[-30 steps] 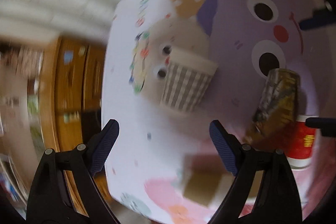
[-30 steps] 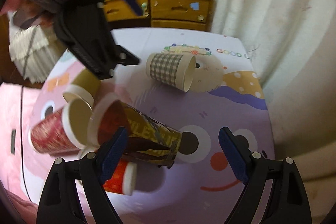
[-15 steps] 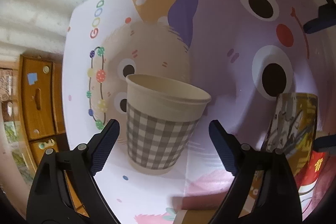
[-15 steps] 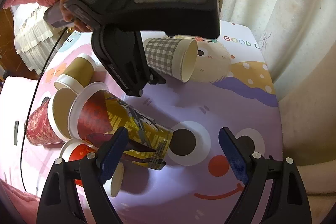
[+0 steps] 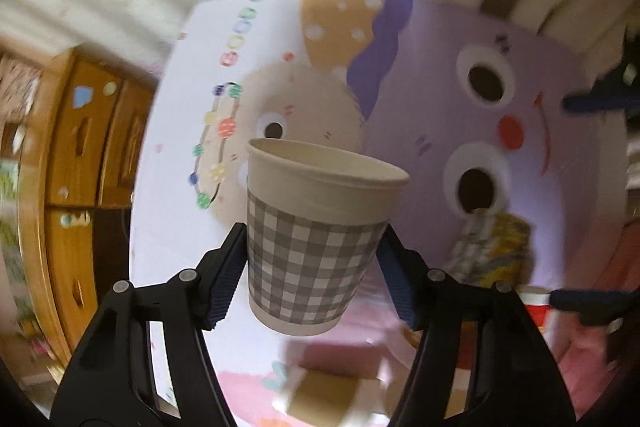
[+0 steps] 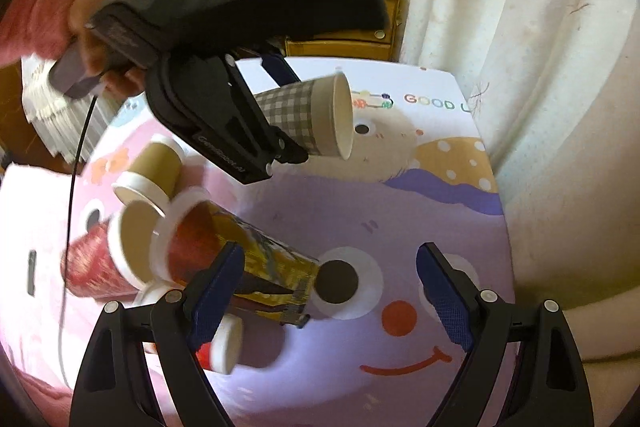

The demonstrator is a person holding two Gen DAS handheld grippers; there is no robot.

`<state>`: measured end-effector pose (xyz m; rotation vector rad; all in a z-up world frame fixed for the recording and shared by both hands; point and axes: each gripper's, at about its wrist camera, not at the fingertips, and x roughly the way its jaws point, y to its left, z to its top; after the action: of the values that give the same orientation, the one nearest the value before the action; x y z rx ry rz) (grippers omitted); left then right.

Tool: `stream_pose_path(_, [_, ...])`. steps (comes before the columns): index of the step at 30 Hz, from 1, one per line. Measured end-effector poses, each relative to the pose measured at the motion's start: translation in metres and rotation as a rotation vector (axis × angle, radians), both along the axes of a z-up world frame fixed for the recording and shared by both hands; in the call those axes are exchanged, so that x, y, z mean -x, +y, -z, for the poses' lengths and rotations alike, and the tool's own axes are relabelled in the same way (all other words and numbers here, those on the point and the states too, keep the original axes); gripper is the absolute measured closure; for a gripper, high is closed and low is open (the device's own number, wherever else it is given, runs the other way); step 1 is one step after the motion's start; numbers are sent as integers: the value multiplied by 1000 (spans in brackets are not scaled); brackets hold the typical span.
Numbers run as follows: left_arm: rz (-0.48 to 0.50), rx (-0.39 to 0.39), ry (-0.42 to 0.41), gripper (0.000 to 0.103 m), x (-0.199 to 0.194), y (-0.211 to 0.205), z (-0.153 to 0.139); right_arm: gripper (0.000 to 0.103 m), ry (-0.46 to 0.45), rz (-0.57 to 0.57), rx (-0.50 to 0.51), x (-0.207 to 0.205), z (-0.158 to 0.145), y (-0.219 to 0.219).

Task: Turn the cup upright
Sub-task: 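Close the left gripper around the grey-checkered cup's body, then lift the checkered cup with the left gripper and carry it toward the right gripper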

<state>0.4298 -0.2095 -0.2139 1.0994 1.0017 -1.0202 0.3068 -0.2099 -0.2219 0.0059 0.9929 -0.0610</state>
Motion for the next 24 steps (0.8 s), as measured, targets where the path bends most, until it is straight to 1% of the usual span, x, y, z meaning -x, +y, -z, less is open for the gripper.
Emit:
stream_pose_path(2, [-67,49,4,41,7,10,-24,14,-15,18,-28,6,-9,3])
stream_pose_path(5, [-159,127,27,41,24,34,-59,14,-32,46,-97,17,-23,10])
stream_pose_path(6, [-187,143,34,41,29,42,-69,14,-42,56,-131,24,-29,15])
stream_pose_path(8, [-247,173,31,41,39,59,-87,14,-61,70,-165,37,-38,24])
stream_pose_path(12, [-395,241,21,41,75,114,-120,14,-85,97,-219,69,-51,47])
stream_pose_path(14, [-461,283,37,41,97,144,-134,14,-86,104,-235,87,-58,63])
stream_pose_path(19, [-592,343,99,41,144,203,-148,14,-75,127,-300,126,-69,94])
stream_pose_path(21, [-656,358,139,41,161,227,-147,14,-57,152,-336,141,-74,103])
stream_pose_path(24, [-777,377,215,41,183,259,-138,14,-37,184,-399,163,-79,107])
